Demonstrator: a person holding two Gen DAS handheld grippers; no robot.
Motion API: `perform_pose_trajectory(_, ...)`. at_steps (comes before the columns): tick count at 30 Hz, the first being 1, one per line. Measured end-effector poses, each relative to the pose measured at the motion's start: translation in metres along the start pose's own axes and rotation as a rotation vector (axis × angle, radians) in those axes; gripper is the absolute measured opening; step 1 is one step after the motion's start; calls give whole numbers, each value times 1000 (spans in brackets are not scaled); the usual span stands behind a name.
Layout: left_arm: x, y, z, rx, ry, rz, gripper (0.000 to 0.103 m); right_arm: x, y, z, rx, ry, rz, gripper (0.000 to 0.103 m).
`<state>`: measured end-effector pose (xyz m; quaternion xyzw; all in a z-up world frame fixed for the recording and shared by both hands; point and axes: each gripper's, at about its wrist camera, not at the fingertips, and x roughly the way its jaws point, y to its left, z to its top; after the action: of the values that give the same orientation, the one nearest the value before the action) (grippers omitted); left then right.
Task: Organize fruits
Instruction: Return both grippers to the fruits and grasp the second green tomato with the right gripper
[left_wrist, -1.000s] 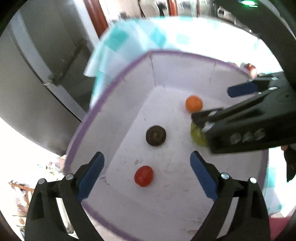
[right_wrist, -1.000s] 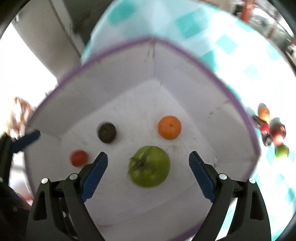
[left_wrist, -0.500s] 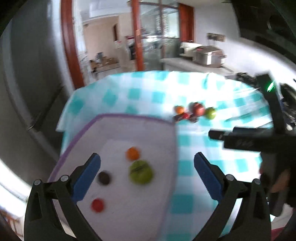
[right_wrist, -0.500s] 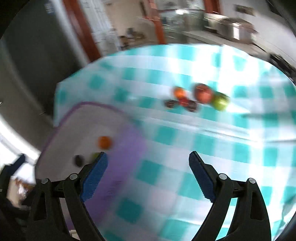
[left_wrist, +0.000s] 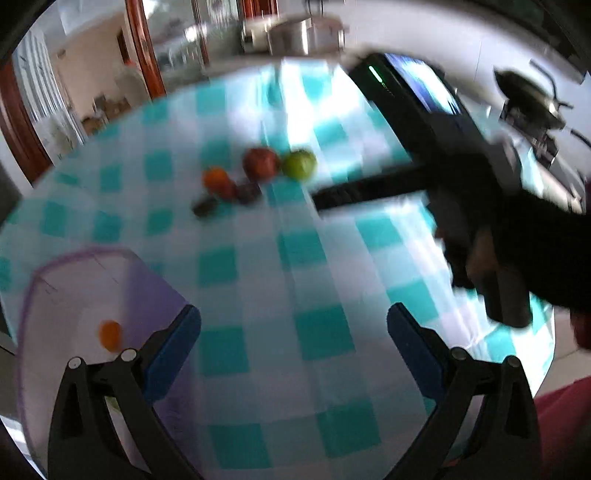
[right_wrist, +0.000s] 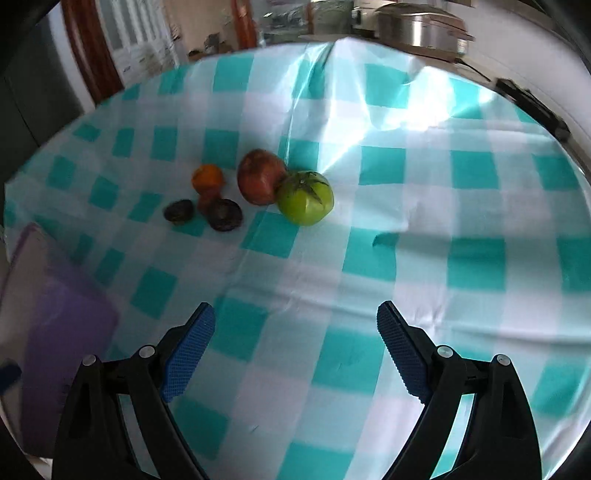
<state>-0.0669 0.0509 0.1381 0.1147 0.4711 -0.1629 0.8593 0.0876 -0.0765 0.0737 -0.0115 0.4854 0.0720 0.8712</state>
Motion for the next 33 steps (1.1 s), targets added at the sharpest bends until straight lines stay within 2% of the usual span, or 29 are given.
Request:
perform_pose_trajectory(5, 40, 2, -23, -71, 155, 13, 101, 53, 3, 21, -137, -14, -20, 86)
perform_pose_trajectory(9, 62, 16, -42, -188, 254, 37, 101, 85, 7, 38, -203, -40, -40, 85)
perform_pose_trajectory(13, 75, 16, -47, -227, 303, 49, 101, 108, 11, 51, -273, -87, -66, 84)
perform_pose_trajectory(16, 84, 13, -44, -223, 315, 50, 101, 122, 8, 60, -291, -98, -50, 80)
perform_pose_trajectory(21, 104, 15, -27, -231, 316, 63, 101, 126, -3, 62, -272, -121, -18, 60)
perform_pose_trajectory(24, 121, 26, -9, -254, 298, 77, 101, 120, -19, 55, -206, -121, 41, 59)
perform_pose_trajectory(29, 154, 46, 29, -293, 218, 132, 101, 103, -48, 26, -138, -135, -21, 59)
perform_pose_trajectory(33, 182, 56, 60, -306, 155, 159, 94, 93, -61, 8, -96, -132, -8, 59)
